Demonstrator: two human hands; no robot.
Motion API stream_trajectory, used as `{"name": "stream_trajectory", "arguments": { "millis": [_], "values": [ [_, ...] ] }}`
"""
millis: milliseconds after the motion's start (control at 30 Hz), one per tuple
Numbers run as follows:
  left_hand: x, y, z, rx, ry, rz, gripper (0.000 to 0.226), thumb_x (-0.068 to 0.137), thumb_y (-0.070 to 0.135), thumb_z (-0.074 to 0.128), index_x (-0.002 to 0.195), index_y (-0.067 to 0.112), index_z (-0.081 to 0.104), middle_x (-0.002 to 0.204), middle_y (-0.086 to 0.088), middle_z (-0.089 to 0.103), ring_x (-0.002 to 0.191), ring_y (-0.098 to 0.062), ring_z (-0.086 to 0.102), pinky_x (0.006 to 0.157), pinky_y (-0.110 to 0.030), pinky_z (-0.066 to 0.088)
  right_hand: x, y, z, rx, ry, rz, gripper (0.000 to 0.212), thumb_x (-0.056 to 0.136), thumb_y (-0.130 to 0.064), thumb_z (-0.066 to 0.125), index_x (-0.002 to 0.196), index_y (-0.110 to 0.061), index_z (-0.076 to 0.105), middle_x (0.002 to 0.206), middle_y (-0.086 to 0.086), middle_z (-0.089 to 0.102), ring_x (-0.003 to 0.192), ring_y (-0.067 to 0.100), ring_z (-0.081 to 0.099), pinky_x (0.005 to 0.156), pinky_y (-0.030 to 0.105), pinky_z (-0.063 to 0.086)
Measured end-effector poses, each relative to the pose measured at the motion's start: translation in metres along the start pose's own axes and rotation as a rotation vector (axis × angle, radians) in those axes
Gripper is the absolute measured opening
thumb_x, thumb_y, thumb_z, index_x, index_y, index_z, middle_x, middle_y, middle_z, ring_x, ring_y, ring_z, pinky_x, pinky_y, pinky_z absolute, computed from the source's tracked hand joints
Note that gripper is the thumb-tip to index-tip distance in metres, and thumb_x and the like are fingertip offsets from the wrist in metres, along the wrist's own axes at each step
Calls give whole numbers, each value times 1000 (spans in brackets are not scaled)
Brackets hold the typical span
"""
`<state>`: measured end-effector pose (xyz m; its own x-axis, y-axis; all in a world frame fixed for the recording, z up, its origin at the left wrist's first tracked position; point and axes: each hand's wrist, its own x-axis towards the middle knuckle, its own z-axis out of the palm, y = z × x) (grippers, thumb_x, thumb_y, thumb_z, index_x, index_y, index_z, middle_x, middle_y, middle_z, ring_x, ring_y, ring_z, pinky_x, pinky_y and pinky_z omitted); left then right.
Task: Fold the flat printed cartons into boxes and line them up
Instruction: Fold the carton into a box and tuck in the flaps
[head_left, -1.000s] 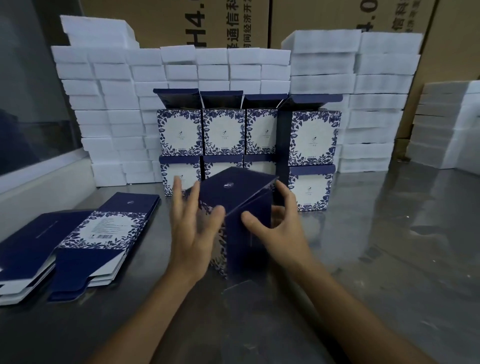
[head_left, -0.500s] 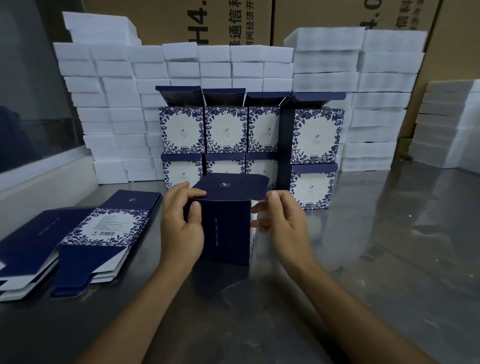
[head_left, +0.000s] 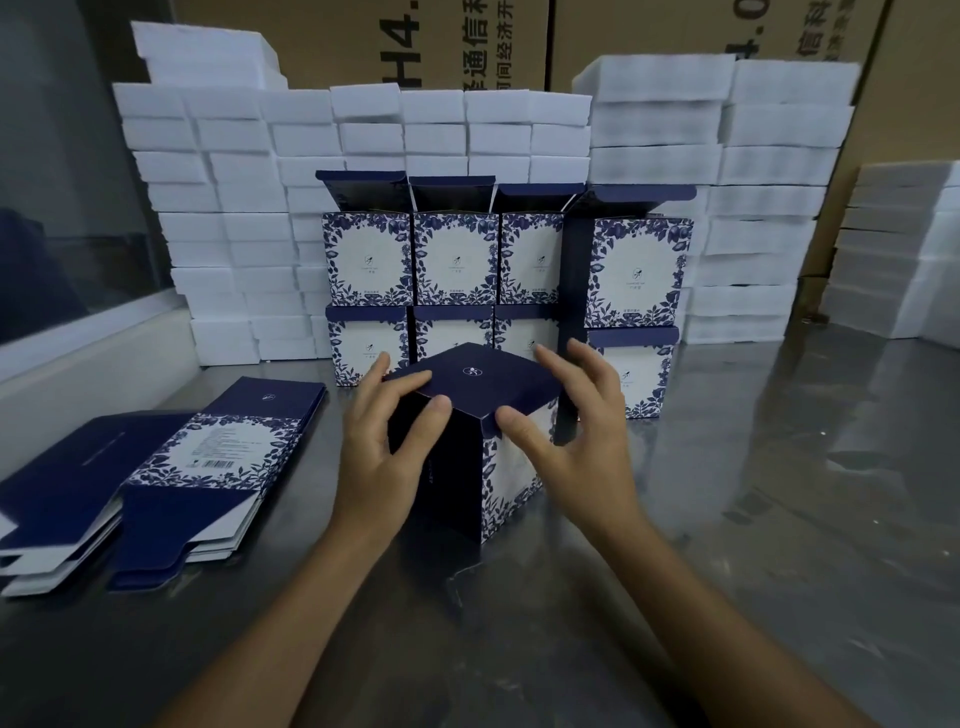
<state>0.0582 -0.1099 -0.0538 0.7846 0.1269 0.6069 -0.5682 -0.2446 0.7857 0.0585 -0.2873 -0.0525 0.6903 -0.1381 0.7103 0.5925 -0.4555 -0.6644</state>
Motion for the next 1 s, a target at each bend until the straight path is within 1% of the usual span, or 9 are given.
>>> {"name": "stream_trajectory", "arguments": {
  "millis": [100,233,367,433,533,700,833,933,1000],
  "values": [
    [-3,0,5,70,-66,62,49,75,65,57,119,44,59,157,23,23,146,4,12,114,-22,16,0,-2,3,-26,-5,-78,32,80,-44,75,111,-35,73,139,-8,52,134,13,43,113,43,36],
    [-5,2,10,181,-111,136,38,83,64,49,119,51,54,154,21,31,148,0,8,110,-14,13,0,-3,5,-98,-24,-170,23,87,-38,71,106,-26,77,124,-10,62,126,19,51,103,54,41],
    [-8,0,13,289,-118,229,44,91,53,49,126,29,60,147,12,45,149,-10,19,112,-11,19,-3,-10,7,-159,-22,-235,17,91,-34,65,102,-27,77,111,-9,66,113,17,58,93,54,43],
    [-9,0,15,299,-121,257,41,95,46,50,125,22,62,142,6,51,145,-18,30,116,-22,28,-4,-14,7,-209,-15,-204,17,91,-39,63,98,-31,77,108,-12,65,109,16,57,89,52,42],
    [-9,0,18,266,-84,276,31,98,29,50,121,13,64,136,0,55,132,-18,47,105,-43,44,-4,-17,6,-259,13,-181,18,90,-42,63,96,-33,77,110,-14,64,108,14,57,86,48,39],
    [-6,0,14,216,-33,229,29,98,22,43,117,15,64,135,5,55,126,-4,49,100,-22,43,-3,-7,6,-181,29,-203,15,91,-21,71,103,-17,78,119,3,64,109,26,57,85,54,49],
    [-7,2,14,252,-24,241,29,98,20,43,116,13,65,134,6,55,123,1,47,96,-7,36,0,-5,8,-149,33,-184,12,90,-18,71,98,-14,78,115,6,62,107,27,56,82,54,50],
    [-7,1,14,248,-19,248,28,98,18,44,116,12,65,134,6,54,124,-1,47,98,-12,39,-1,-4,7,-140,55,-190,14,90,-19,71,99,-11,79,115,7,62,107,25,59,86,49,52],
    [-5,0,13,240,-5,229,25,101,13,45,117,12,64,134,7,54,125,-1,47,102,-23,42,0,-3,5,-111,65,-161,14,91,-16,72,101,-8,78,118,9,62,106,22,62,89,32,53]
  ]
}}
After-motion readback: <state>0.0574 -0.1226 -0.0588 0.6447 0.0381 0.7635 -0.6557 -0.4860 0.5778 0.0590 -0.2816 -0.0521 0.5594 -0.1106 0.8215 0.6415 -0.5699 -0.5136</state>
